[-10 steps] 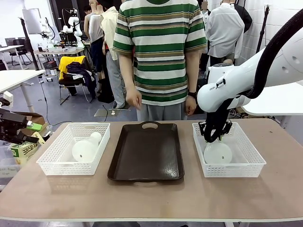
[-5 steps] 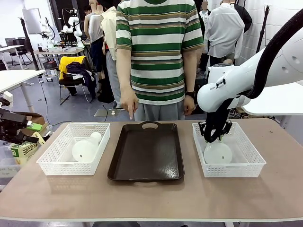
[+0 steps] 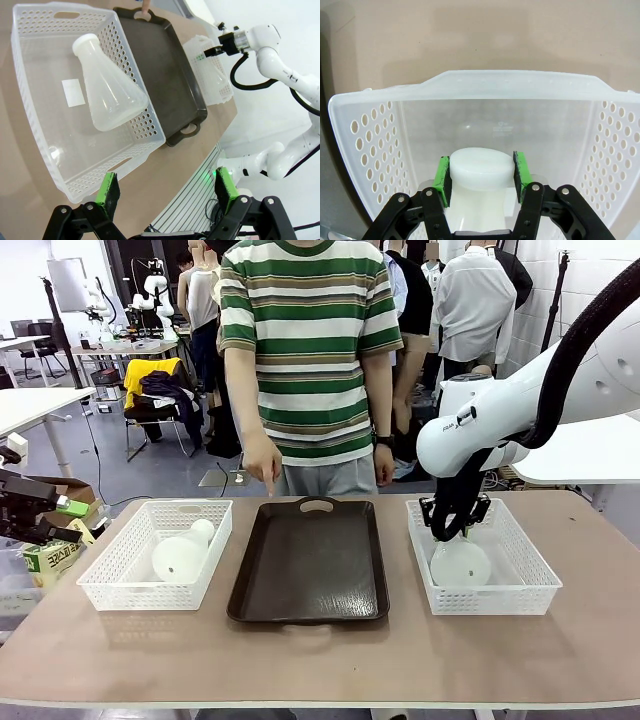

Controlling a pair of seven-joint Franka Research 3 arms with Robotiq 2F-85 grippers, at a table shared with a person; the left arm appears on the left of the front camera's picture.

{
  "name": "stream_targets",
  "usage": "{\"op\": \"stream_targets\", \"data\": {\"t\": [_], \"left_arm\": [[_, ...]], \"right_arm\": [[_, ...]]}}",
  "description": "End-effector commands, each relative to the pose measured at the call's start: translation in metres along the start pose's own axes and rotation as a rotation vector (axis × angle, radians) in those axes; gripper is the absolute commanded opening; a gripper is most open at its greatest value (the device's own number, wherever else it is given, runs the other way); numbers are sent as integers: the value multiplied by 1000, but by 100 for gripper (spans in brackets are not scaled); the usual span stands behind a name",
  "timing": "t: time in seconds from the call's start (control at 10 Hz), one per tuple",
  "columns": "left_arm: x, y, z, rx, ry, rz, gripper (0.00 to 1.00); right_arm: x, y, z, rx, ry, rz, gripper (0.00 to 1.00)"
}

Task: Prepare the laboratory tools.
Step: While moving the picked Big flask to the Handle tray indicated by the person, stop as directed by the person.

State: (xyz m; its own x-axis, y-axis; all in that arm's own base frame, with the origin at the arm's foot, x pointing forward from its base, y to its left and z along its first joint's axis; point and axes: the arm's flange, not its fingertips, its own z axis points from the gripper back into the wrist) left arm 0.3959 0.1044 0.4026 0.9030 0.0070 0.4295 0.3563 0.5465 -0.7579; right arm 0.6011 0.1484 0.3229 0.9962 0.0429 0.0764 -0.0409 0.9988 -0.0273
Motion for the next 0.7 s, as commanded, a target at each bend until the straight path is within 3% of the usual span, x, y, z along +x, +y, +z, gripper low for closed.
{"op": "stream_targets", "data": {"t": [0.0, 0.6], "left_arm": [[0, 0, 1, -5, -7, -3, 100], [0, 0, 1, -5, -7, -3, 100]], "right_arm": [[0, 1, -1, 0, 1, 1, 0], [-2, -2, 6, 28, 17, 39, 0]]}}
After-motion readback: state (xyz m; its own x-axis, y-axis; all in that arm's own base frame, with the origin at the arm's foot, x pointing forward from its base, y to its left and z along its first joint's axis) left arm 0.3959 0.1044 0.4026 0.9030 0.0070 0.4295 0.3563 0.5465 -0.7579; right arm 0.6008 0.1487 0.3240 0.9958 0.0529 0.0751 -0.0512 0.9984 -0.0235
